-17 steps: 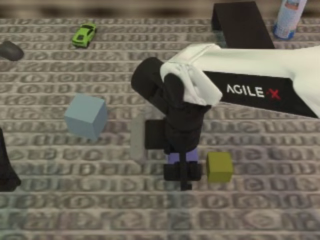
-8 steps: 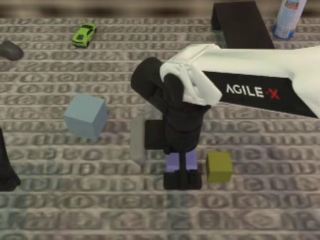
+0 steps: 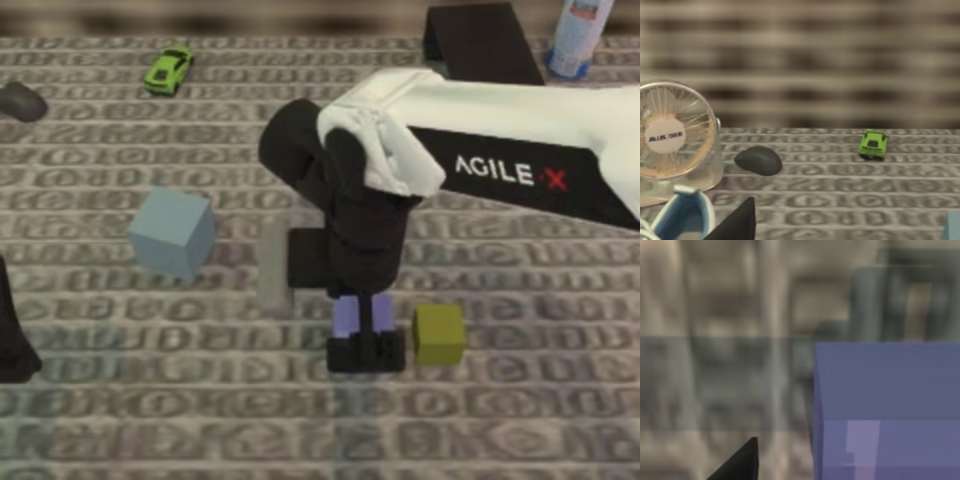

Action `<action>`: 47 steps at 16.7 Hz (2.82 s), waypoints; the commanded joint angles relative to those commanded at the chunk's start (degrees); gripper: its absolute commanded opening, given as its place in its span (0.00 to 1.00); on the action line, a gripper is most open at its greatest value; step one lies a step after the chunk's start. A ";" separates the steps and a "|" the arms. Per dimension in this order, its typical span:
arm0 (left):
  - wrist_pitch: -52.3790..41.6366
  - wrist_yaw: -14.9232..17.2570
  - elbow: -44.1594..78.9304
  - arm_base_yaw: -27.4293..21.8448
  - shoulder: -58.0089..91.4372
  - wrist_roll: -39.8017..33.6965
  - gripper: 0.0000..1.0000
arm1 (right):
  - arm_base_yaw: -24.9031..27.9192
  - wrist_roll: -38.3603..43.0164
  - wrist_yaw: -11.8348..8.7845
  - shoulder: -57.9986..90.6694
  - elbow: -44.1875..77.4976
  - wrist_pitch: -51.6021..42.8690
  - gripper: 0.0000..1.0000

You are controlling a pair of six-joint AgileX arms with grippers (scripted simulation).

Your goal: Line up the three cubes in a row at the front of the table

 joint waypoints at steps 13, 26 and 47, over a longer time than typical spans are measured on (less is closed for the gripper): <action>-1.22 0.10 1.74 -0.40 1.74 0.02 1.00 | -0.82 0.52 -0.33 -4.22 6.15 -8.88 1.00; -38.68 0.19 56.25 -8.87 66.12 1.18 1.00 | -24.86 22.06 -3.28 -67.66 -44.15 27.61 1.00; -71.50 0.17 106.41 -16.18 124.86 2.17 1.00 | -43.56 45.41 0.27 -125.75 -97.53 61.03 1.00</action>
